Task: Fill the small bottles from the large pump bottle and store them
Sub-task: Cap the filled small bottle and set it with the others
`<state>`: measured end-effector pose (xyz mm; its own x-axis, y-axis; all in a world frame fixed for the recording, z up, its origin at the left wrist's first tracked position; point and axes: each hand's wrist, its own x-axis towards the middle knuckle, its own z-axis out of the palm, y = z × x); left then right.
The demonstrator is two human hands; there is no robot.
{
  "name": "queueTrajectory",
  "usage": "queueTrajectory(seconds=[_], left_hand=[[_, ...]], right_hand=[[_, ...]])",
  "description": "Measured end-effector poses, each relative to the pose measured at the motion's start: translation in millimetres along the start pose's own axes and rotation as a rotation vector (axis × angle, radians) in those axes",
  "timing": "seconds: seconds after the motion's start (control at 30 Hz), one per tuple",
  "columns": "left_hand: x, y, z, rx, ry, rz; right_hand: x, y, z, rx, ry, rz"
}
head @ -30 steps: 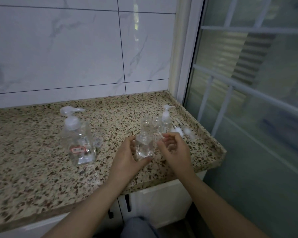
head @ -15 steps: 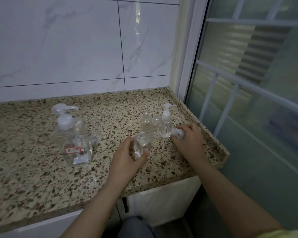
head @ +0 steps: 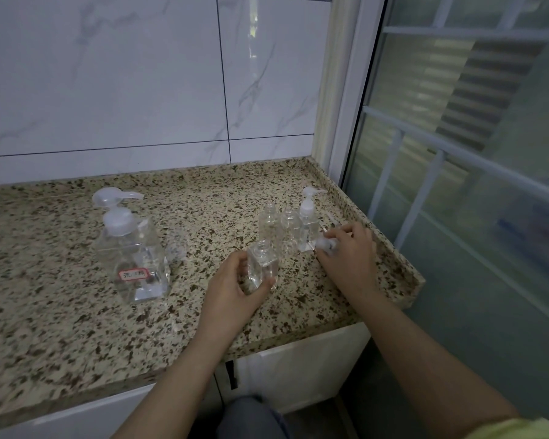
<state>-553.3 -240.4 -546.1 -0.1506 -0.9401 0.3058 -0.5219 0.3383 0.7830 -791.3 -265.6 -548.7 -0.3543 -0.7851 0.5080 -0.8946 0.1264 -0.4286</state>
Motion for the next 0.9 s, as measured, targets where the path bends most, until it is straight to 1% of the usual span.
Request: queueTrajectory(seconds=[0.2, 0.4, 0.5, 0.63, 0.77, 0.9], left_hand=[[-3, 4, -2, -0.005, 0.005, 0.000], [-4, 5, -3, -0.018, 0.006, 0.008], [-4, 5, -3, -0.016, 0.004, 0.009], [-4, 4, -2, -0.014, 0.005, 0.007], [-4, 4, -2, -0.007, 0.011, 0.011], [-5, 4, -2, -0.002, 0.010, 0.013]], right_hand=[[-4, 2, -1, 0.047, 0.026, 0.004], [-7, -1, -5, 0.019, 0.013, -0.012], [-10, -1, -10, 0.011, -0.029, -0.023], [-16, -2, -16, 0.060, -0.071, -0.046], [-21, -2, -19, 0.108, -0.082, 0.002], [-21, -2, -21, 0.107, -0.101, 0.013]])
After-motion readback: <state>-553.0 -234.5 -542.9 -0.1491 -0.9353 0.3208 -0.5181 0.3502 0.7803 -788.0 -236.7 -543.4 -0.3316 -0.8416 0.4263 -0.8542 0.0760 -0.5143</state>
